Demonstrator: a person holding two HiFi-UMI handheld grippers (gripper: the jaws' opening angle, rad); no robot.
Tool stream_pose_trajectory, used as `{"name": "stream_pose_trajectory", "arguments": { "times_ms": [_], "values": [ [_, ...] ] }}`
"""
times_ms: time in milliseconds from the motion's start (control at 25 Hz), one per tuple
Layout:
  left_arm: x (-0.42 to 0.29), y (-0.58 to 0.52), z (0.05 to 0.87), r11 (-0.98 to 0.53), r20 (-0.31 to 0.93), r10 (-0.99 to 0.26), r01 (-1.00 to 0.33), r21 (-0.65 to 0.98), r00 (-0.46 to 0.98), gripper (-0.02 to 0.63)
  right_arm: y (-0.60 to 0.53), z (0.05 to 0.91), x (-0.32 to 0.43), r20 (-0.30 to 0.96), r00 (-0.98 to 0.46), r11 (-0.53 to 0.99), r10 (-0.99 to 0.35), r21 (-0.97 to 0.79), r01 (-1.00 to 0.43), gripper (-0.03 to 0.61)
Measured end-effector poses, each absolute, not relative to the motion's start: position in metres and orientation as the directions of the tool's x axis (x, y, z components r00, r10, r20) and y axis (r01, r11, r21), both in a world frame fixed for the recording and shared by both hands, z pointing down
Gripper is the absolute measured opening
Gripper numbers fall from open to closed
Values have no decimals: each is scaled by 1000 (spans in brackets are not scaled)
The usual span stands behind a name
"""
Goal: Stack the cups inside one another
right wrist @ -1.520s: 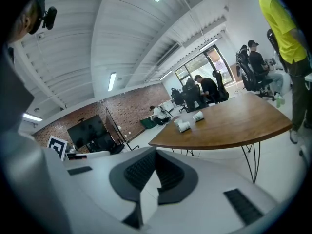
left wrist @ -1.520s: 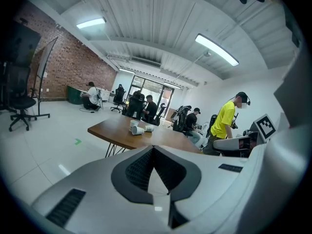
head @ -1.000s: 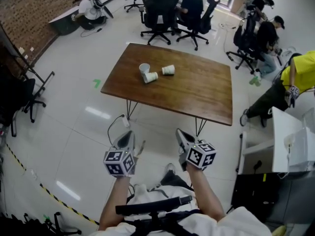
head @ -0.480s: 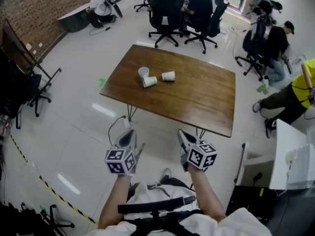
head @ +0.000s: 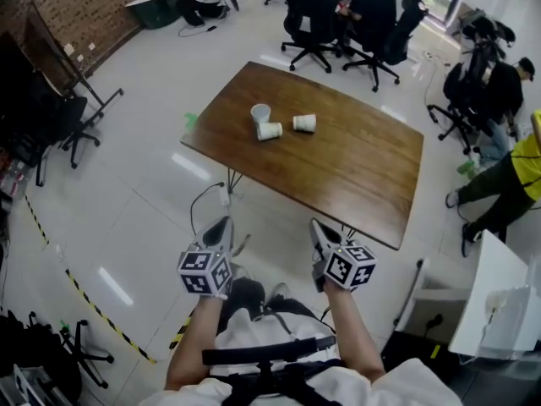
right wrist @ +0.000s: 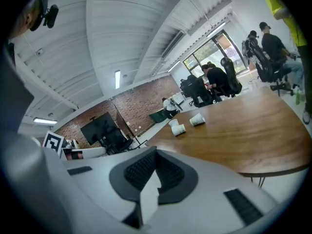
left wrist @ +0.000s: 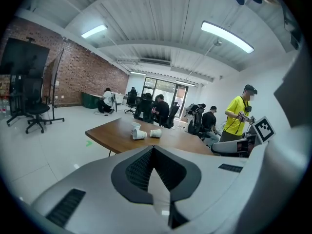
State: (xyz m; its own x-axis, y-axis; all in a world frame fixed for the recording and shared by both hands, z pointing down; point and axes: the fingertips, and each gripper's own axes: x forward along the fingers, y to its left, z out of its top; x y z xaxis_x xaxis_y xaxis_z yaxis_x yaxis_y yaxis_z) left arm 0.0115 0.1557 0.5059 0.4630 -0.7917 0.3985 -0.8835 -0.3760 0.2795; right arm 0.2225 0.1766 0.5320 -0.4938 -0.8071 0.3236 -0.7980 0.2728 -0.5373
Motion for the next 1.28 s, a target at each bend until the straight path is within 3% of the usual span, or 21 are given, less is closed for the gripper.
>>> {"name": "stream_pose_trajectory", "arguments": {
  "times_ms": [1280],
  "values": [
    [-6, -6, 535, -487, 402, -684, -791, 369, 609, -11, 11, 532, 147, 420, -442, 256, -793, -428, -867, 2]
  ]
}}
